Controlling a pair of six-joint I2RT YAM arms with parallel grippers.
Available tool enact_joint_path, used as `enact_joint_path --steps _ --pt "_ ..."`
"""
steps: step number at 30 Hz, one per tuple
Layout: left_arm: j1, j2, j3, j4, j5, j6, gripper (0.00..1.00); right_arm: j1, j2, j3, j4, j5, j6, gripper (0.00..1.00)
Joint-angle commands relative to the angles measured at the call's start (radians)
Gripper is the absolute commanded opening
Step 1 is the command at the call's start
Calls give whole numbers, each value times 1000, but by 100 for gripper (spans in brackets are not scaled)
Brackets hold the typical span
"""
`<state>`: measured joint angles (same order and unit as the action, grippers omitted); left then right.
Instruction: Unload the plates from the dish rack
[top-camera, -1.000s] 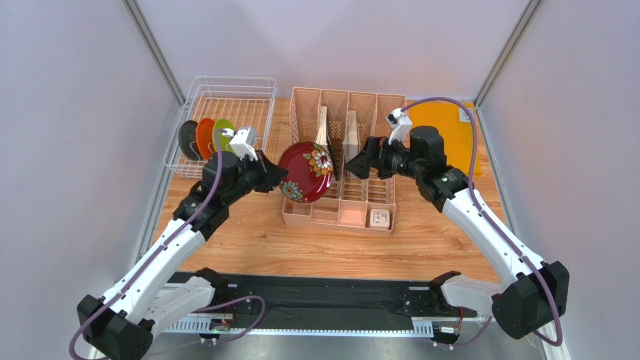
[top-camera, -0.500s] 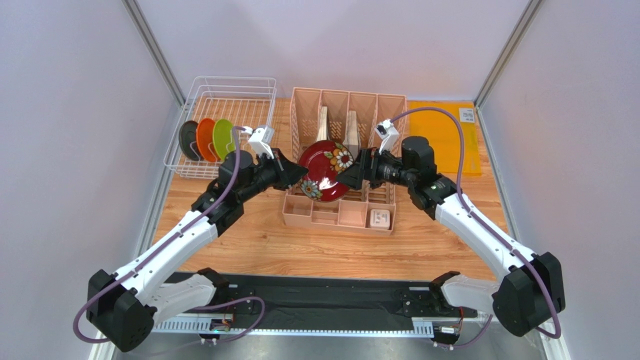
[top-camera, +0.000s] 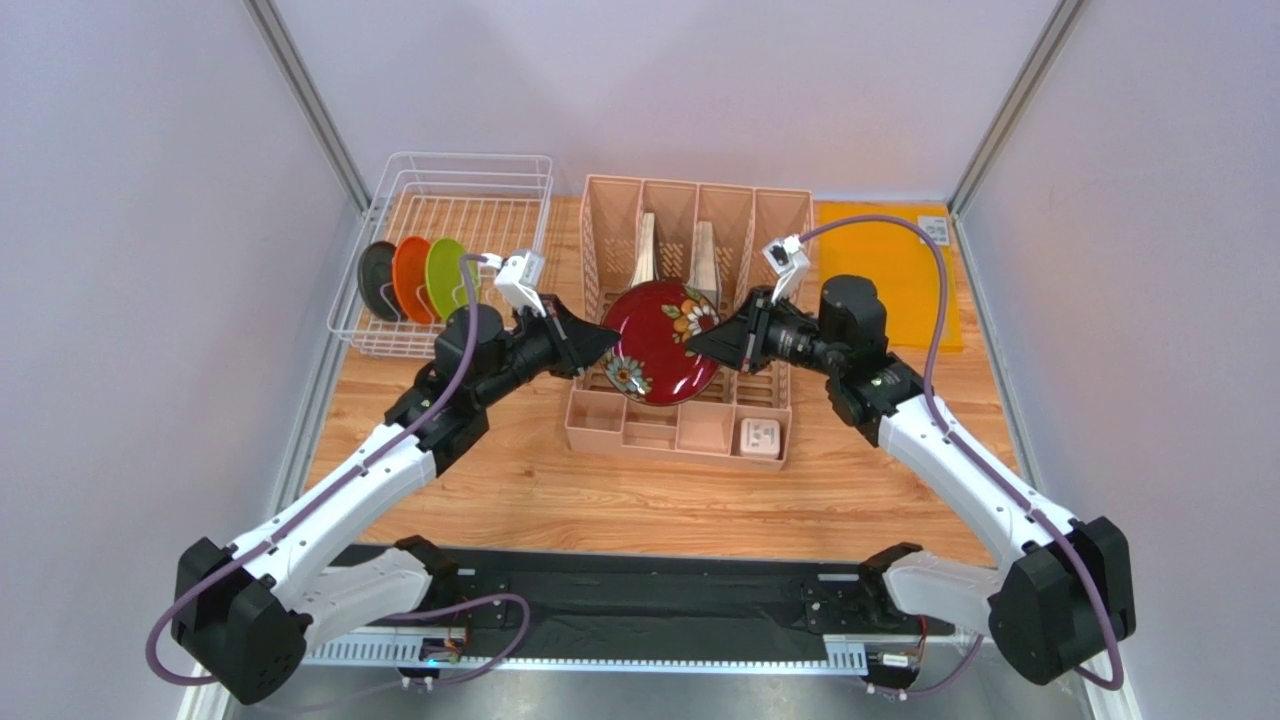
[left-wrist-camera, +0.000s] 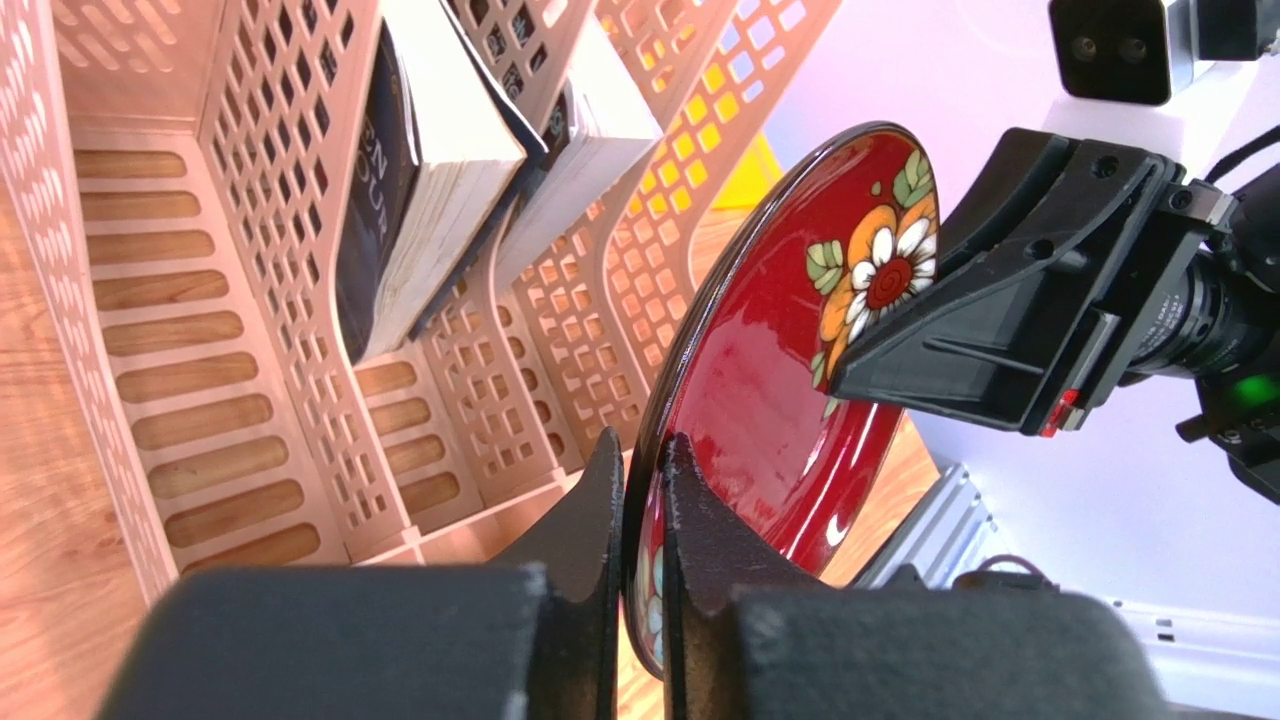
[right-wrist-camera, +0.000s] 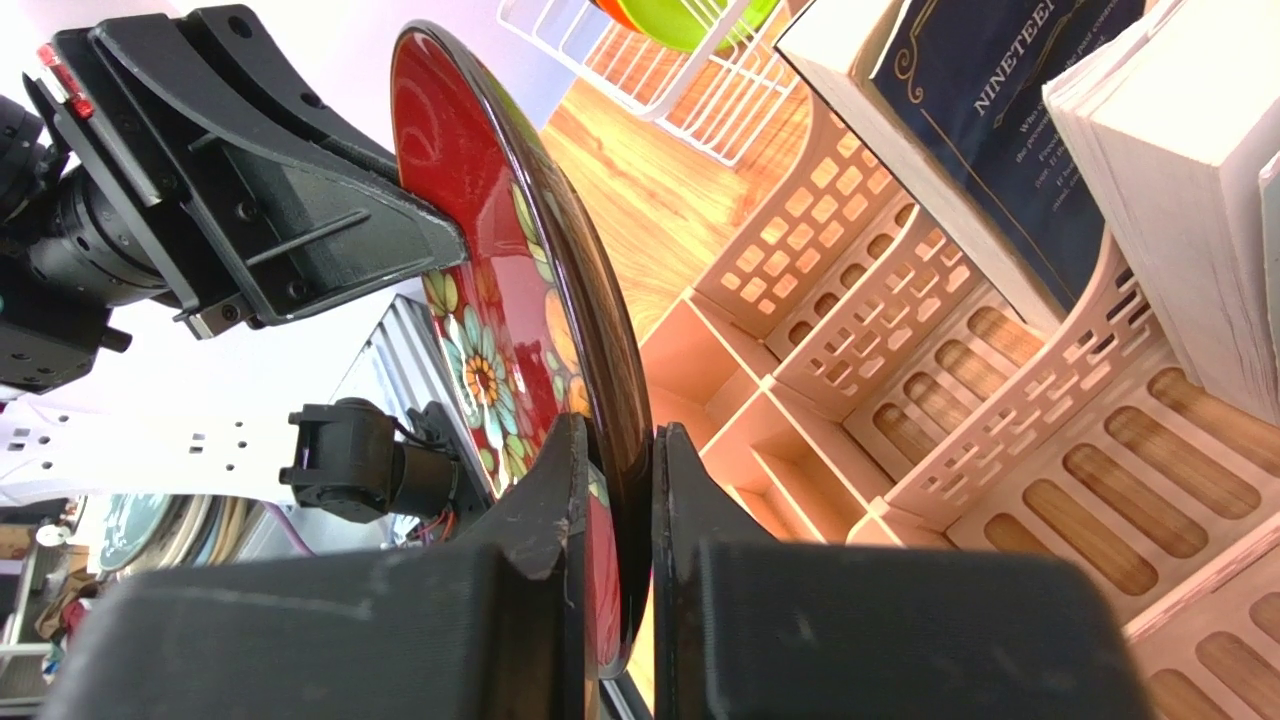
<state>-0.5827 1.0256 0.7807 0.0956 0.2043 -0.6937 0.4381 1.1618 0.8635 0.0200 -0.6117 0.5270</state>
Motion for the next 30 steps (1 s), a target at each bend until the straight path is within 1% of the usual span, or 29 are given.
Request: enact_joint_path --steps 1,2,3,4,5,6,7,8,9,10,11,12,13,14,15,16,17,18,19,20,21,23,26,28,30 --pt "-35 -21 46 53 24 23 20 33 -62 -34 40 90 -48 0" --pt "-35 -24 39 56 21 26 30 33 -76 -32 14 119 -53 0" --pt "-35 -36 32 58 14 33 49 31 -89 -23 -9 141 -73 0" --pt "-35 -44 26 56 4 54 56 31 -129 -17 -73 171 -81 0" --pt "-35 -51 26 32 -12 63 63 27 -152 -14 -96 217 -93 0" --pt "-35 -68 28 18 -46 78 73 22 -177 -8 -123 243 -104 0" --pt "-35 -81 31 6 -65 118 76 18 -230 6 -191 275 -122 0" --pt "-35 -93 34 -26 -86 140 78 14 -255 20 -231 332 -133 0" --pt "-34 -116 37 -43 -136 158 80 2 -279 29 -265 354 -145 0" --pt "-34 -127 45 -56 -164 178 81 -4 -327 52 -299 381 -163 0" --pt "-35 -139 54 -89 -193 230 83 -10 -350 64 -377 454 -170 0" --pt "-35 -157 63 -102 -262 253 84 -22 -372 75 -414 498 -174 0" --pt "-34 -166 81 -131 -297 281 84 -27 -413 100 -493 547 -173 0" --pt "-35 -182 89 -154 -330 331 86 -33 -433 109 -530 663 -171 0" --pt "-35 -188 97 -160 -397 359 86 -36 -453 121 -567 720 -168 0" --pt "-35 -194 115 -172 -440 379 88 -35 -480 130 -644 789 -156 0" --pt "-34 -202 124 -194 -480 429 91 -38 -491 143 -675 911 -133 0" --pt "-35 -205 130 -200 -570 456 94 -39 -511 144 -707 970 -122 0" --pt "-34 -206 140 -207 -621 480 98 -42 -519 140 -750 1031 -105 0" --pt "-34 -208 143 -211 -670 509 100 -45 -527 128 -765 1116 -84 0" --pt "-31 -210 147 -211 -737 560 100 -47 -540 123 -779 1150 -67 0" --pt "-3 -214 147 -203 -753 597 100 -55 -550 105 -793 1228 -32 0" --pt "49 -217 140 -206 -711 585 100 -68 -545 89 -802 1319 1 0" --pt "69 -214 135 -214 -700 550 100 -81 -515 78 -799 1330 22 0" --pt "87 -211 120 -205 -662 545 100 -122 -463 54 -786 1322 24 0"
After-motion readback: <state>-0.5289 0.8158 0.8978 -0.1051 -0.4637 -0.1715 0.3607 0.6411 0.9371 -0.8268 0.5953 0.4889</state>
